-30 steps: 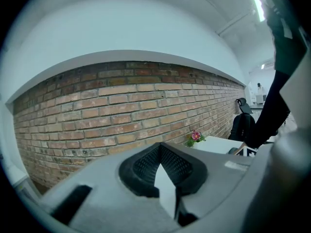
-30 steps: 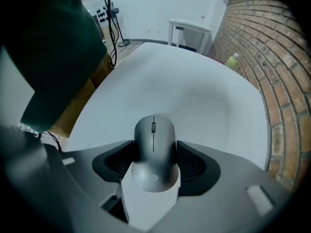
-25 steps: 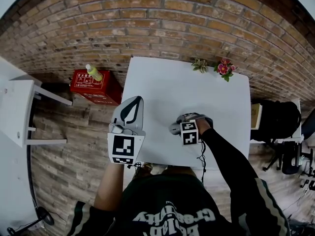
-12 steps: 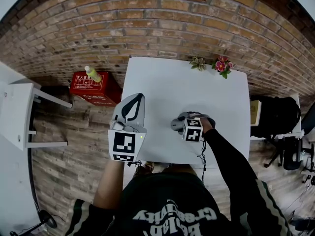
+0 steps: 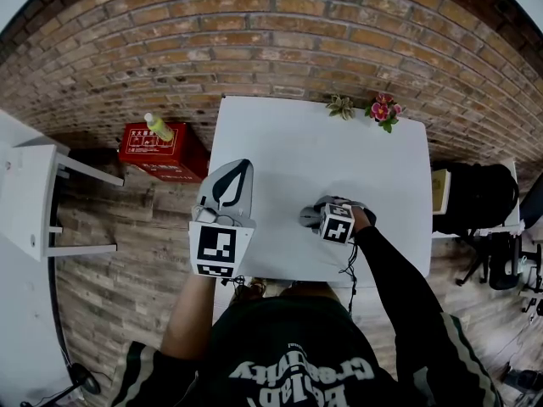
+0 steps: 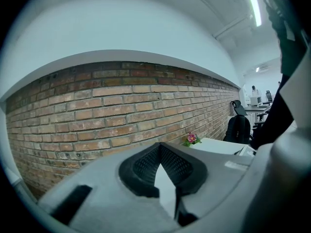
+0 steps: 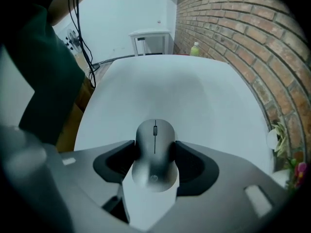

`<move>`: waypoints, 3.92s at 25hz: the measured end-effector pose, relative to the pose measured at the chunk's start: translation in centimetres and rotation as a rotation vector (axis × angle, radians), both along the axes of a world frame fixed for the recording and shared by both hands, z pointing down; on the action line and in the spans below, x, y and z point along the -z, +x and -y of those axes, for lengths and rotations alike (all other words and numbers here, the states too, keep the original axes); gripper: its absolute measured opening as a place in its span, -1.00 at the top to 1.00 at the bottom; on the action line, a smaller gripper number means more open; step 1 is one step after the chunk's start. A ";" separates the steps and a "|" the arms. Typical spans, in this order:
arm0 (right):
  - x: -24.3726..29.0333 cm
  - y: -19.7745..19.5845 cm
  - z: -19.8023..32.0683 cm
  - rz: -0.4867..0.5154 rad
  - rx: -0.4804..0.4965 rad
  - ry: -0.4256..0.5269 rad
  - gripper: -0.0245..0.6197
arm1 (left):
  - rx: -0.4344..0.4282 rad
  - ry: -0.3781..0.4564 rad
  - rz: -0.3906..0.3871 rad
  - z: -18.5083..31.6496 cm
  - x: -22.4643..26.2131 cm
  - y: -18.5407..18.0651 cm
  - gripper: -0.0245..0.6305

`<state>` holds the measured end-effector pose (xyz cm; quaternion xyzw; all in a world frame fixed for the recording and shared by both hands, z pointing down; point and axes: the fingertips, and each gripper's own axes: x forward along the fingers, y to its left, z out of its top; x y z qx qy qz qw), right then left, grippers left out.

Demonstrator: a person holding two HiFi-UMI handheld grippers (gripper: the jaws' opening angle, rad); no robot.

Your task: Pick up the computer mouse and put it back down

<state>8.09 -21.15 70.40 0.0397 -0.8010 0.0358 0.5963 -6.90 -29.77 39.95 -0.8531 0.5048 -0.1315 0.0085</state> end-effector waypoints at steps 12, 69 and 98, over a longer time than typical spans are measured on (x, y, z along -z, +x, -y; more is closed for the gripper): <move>-1.6 1.7 -0.5 -0.183 -0.010 -0.076 0.00 | -0.013 -0.014 -0.003 -0.1 -0.6 0.5 0.91; 31.0 8.6 7.0 0.886 -1.042 0.784 0.07 | -0.132 0.079 -0.103 0.4 4.6 7.0 0.91; 36.5 10.9 6.3 0.981 -1.020 0.956 0.07 | -0.151 0.138 -0.089 1.1 7.0 8.8 0.91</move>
